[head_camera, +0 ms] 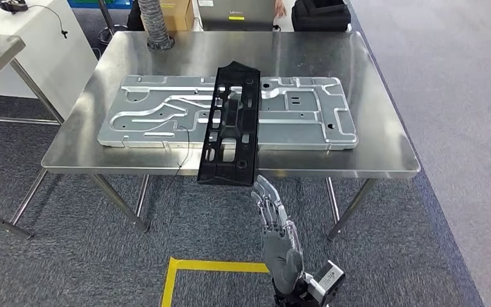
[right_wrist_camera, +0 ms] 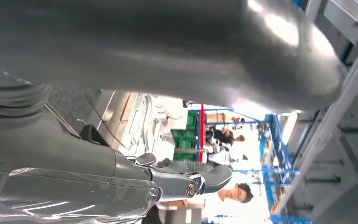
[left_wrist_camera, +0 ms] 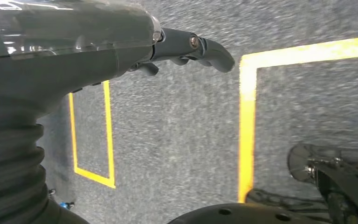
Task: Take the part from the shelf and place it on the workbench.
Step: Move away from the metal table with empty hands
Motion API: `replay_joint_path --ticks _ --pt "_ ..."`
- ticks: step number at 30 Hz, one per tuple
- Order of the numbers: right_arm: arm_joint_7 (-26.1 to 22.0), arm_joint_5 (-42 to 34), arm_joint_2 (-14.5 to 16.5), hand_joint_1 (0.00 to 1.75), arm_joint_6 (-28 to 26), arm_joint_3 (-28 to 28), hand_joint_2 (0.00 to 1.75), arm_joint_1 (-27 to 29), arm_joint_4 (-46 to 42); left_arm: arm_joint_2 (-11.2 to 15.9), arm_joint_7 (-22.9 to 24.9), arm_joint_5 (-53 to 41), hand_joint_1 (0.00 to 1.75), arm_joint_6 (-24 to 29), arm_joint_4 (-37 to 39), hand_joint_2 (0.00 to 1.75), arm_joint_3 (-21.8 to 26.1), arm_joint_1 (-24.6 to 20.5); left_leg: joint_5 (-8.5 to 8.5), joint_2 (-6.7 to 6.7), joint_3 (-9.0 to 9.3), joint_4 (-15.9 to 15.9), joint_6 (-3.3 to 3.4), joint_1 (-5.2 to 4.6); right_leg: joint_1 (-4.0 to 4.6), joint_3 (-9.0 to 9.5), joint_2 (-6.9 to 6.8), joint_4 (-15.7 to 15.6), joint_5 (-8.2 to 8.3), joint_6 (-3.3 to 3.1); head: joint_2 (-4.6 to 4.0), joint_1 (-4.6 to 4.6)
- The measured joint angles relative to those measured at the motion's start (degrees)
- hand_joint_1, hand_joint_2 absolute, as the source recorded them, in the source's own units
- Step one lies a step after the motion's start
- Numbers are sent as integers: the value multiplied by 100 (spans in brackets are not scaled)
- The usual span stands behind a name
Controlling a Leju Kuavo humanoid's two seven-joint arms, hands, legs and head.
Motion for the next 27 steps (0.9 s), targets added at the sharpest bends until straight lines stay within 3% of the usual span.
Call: replay_joint_path --ticks 2,3,4,5,7,9,10,11,13,14,15,18,19,21,23,25,26,27 --pt "-57 -1 0 0 -58 -24 0 20 37 2 4 0 0 2 0 0 0 -13 -620 2 -178 697 -28 5 17 -175 -21 -1 153 -38 0 1" --pt "-86 -2 -1 0 -84 -43 0 33 55 3 6 0 0 3 0 0 0 -18 -804 3 -235 1088 -43 6 31 -267 -30 11 222 -44 0 1" --pt "-108 -3 -3 0 -105 -65 0 46 72 4 11 0 0 4 0 0 0 -22 -835 2 -238 1376 -55 6 45 -363 -36 33 287 -47 0 1" --pt "-125 -4 -4 0 -122 -89 0 56 85 5 22 1 0 6 0 0 0 -24 -743 2 -162 1500 -61 6 54 -470 -35 66 347 -43 0 1" --pt "-149 -4 -7 0 -138 -127 0 73 97 5 54 1 0 11 0 0 0 -5 -482 2 266 1145 -59 12 61 -681 -19 166 444 -20 0 1" --pt "-170 -3 -8 0 -143 -151 0 88 90 5 87 1 0 18 0 0 0 36 -557 -18 895 324 -14 12 81 -855 11 283 504 21 0 -1" --pt "-179 -2 -9 0 -144 -160 0 94 85 4 96 1 0 19 0 0 0 52 -650 -33 1093 13 28 4 90 -913 21 327 537 49 0 0" --pt "-187 -2 -9 0 -145 -168 0 102 80 4 99 3 0 20 0 0 0 62 -716 -47 1185 -169 83 -11 96 -964 26 353 577 80 0 0" --pt "-199 -2 -12 0 -148 -179 0 114 79 0 90 12 0 21 -1 0 0 66 -653 -39 1092 -228 190 -11 87 -1041 33 383 645 144 0 1" --pt "-204 -2 -14 0 -149 -182 0 122 80 -2 81 16 0 23 -1 0 0 66 -595 -21 1030 -233 239 3 79 -1098 35 440 574 179 0 0" --pt "-206 -2 -16 0 -150 -186 0 127 80 -3 70 20 0 26 -1 0 0 66 -528 1 959 -242 279 20 65 -1172 35 588 392 216 0 1" --pt "-209 -2 -19 0 -151 -198 0 133 83 -1 33 27 0 31 0 0 0 59 -338 42 730 -239 313 32 5 -1445 22 1582 -438 315 0 1" --pt "-209 -2 -20 0 -152 -199 0 133 87 -1 24 29 0 31 0 0 0 55 -273 50 644 -236 304 32 -12 -1474 20 1891 -555 334 0 1" --pt "-209 -2 -21 0 -153 -199 0 133 96 -1 8 34 0 31 0 0 0 45 -144 62 472 -230 279 37 -35 -1280 18 2001 -414 350 0 1" --pt "-209 -2 -21 0 -153 -199 0 129 97 -1 2 35 0 31 0 0 0 32 -23 58 335 -225 240 43 -44 -690 24 1340 -154 346 0 1" --pt "-210 0 -21 0 -153 -199 0 119 94 -1 1 35 0 31 0 0 0 23 85 40 266 -218 180 33 -33 -34 39 433 -178 295 0 1" --pt "-213 1 -21 0 -153 -199 0 117 93 2 -1 35 0 31 0 0 0 20 140 33 256 -226 145 31 -26 148 49 156 -232 258 0 1" --pt "-216 2 -22 0 -155 -199 0 119 94 4 -2 35 0 31 0 0 0 20 198 26 250 -239 110 31 -17 205 52 27 -251 216 0 1"
